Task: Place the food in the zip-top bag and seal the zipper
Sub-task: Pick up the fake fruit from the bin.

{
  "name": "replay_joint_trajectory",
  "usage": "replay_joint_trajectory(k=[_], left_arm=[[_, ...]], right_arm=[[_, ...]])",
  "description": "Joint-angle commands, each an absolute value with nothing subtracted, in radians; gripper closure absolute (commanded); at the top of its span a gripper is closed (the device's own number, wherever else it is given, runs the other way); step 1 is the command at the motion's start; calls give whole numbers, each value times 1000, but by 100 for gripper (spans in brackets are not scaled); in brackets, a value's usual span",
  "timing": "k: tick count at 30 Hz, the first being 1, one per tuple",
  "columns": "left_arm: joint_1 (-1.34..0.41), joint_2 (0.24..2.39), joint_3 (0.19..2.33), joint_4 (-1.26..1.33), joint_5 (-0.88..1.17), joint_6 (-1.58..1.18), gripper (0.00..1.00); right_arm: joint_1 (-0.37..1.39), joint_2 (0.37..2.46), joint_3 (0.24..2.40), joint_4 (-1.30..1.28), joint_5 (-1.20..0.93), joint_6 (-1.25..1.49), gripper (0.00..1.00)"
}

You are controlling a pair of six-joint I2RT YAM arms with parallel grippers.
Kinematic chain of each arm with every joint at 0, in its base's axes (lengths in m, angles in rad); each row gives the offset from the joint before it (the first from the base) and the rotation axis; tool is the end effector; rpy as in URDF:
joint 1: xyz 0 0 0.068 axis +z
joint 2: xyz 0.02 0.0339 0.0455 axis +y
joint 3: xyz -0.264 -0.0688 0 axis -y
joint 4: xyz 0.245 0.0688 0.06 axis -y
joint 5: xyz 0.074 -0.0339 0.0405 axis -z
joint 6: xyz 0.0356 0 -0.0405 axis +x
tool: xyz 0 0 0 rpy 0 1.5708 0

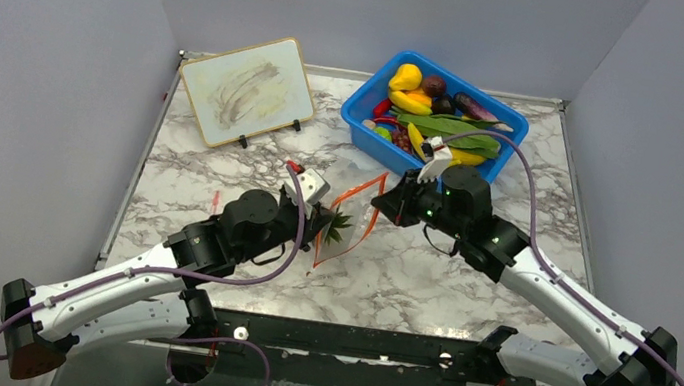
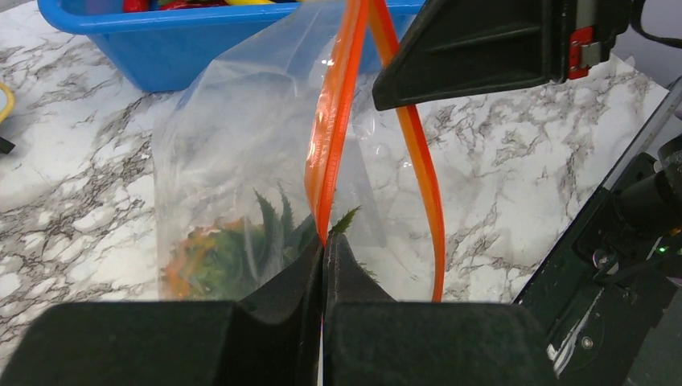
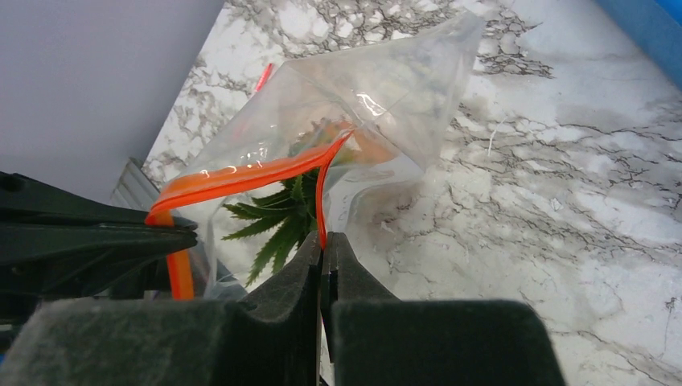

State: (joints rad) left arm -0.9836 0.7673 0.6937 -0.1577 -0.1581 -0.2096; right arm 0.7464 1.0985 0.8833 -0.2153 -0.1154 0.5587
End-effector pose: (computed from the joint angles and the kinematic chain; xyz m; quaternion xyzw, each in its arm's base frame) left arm 0.1071 -0.1509 0.3136 0.2496 0.7422 -0.2965 0.5467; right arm 0.1818 0.1737 0.3093 -0.1097 0.8338 0.3658 0.3987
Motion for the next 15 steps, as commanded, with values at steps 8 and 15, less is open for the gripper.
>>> replay_joint_trajectory(k=[8,15], left_arm=[[-985,759,692,-135,-171,-199,100],[-985,746,660,-121,-170,-220,100]], right_arm=[[744,1071,885,-277,-41,584,75],[744,1025,935,-309,24,510,61]])
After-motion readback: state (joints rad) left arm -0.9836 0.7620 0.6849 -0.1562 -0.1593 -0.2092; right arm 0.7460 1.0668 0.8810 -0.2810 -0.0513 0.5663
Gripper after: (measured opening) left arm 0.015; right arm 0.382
